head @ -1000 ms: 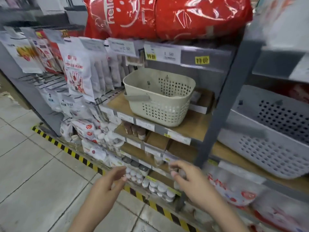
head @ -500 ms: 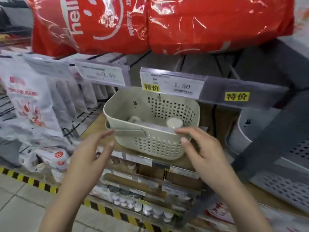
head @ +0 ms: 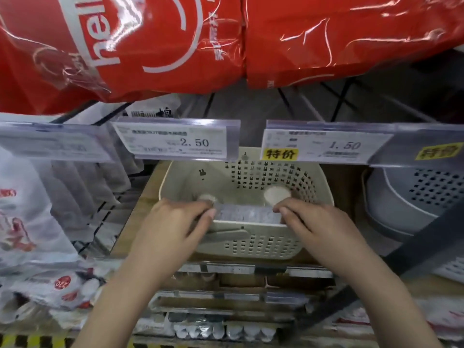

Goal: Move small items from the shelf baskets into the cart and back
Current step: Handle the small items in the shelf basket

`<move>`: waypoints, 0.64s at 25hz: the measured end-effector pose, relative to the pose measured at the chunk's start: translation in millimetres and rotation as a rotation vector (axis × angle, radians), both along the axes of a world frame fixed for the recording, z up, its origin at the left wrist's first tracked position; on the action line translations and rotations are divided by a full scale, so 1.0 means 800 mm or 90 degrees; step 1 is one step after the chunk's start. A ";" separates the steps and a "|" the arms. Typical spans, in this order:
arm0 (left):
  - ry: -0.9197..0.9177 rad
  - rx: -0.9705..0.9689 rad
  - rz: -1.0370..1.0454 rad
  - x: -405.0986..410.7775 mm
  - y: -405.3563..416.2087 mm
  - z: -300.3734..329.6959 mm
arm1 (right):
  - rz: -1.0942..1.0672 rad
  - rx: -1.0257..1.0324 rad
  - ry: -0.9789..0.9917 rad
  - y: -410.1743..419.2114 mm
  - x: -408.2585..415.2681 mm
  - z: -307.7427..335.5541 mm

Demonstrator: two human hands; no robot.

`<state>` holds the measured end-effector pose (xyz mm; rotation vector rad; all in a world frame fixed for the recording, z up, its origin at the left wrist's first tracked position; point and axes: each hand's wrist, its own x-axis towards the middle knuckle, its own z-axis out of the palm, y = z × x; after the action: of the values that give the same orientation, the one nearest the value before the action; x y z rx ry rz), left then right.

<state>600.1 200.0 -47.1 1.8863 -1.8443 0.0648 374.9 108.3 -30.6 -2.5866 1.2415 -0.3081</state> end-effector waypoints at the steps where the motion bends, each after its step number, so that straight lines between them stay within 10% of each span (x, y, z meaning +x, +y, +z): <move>1: -0.002 0.001 -0.010 0.001 0.003 0.002 | -0.007 0.008 0.030 0.006 0.001 0.003; 9: -0.026 0.003 -0.075 0.003 0.016 -0.007 | -0.072 0.083 0.087 0.001 0.039 0.008; 16: -0.003 0.064 -0.080 0.013 0.013 -0.005 | -0.163 0.043 0.376 -0.083 0.097 -0.020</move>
<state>610.2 210.1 -50.7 1.8323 -1.9994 -0.0680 452.1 41.7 -46.6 -2.5416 1.7346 0.4841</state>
